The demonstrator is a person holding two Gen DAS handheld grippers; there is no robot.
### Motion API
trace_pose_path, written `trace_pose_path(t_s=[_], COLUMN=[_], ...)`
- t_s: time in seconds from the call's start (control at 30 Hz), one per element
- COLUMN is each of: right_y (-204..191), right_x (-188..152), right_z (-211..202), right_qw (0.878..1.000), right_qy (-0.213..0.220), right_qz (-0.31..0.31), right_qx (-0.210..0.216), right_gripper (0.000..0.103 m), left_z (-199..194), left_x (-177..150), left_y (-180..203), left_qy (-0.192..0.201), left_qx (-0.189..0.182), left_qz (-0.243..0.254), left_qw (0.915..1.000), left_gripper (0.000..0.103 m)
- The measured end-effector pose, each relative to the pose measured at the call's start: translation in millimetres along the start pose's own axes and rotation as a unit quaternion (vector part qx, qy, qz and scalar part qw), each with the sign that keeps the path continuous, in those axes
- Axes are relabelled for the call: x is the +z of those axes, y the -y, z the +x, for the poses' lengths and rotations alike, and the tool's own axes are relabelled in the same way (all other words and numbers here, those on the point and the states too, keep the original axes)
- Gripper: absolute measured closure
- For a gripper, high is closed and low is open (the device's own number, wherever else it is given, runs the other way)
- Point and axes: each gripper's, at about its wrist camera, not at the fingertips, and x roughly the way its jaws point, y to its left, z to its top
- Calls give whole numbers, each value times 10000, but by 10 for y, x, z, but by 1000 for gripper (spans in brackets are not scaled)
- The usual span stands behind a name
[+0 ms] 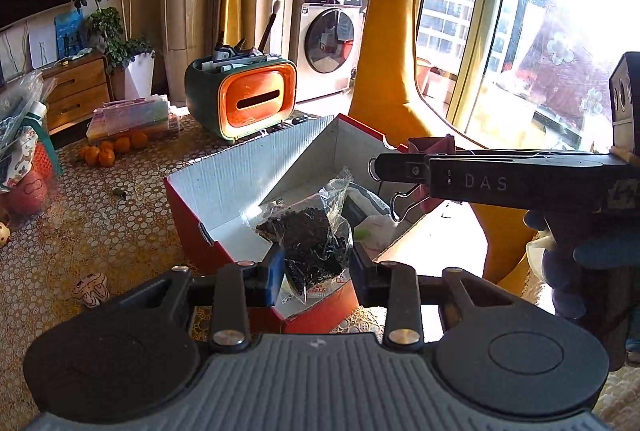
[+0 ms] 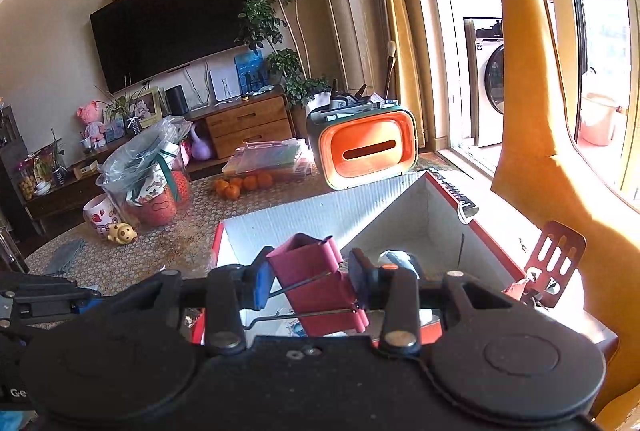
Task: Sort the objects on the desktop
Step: 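Lift and carry the binder clip with right tool while left tool carries the bead bag to the box, then lower and open right tool to drop the clip in the box while left tool releases the bead bag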
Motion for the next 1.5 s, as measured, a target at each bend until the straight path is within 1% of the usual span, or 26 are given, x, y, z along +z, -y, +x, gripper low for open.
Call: trace_pose_path(t_s=[0.27, 0.6, 0.8, 1.0, 1.1, 1.2, 1.37, 1.5], right_y=[216, 421, 556, 565, 549, 525, 537, 545], right_x=[86, 155, 114, 34, -1, -36, -64, -55], right_z=[146, 454, 710, 949, 1049, 1127, 1207, 1264], right_qw=[9999, 9992, 9977, 9957, 9946, 9934, 9910, 9894], right_qy=[-36, -209, -547, -820, -948, -1066, -1251, -1354], right_qz=[22, 61, 144, 140, 128, 75, 62, 58], right_qx=[-129, -329, -361, -400, -391, -428, -481, -521], right_gripper=[64, 64, 64, 64, 64, 64, 64, 64], left_z=[294, 663, 938, 1167, 1273, 1357, 1452, 1489], left_x=[94, 196, 217, 209, 196, 176, 164, 161], left_y=[44, 71, 89, 47, 26, 3, -53, -69], left_qy=[-185, -463, -693, -925, -1094, -1235, -1435, -1510], left_qx=[9, 58, 109, 172, 146, 191, 192, 186], left_qz=[138, 331, 415, 440, 471, 505, 396, 387], left_qw=[9997, 9984, 9967, 9946, 9928, 9909, 9887, 9876], left_gripper=[70, 70, 70, 70, 70, 70, 70, 70])
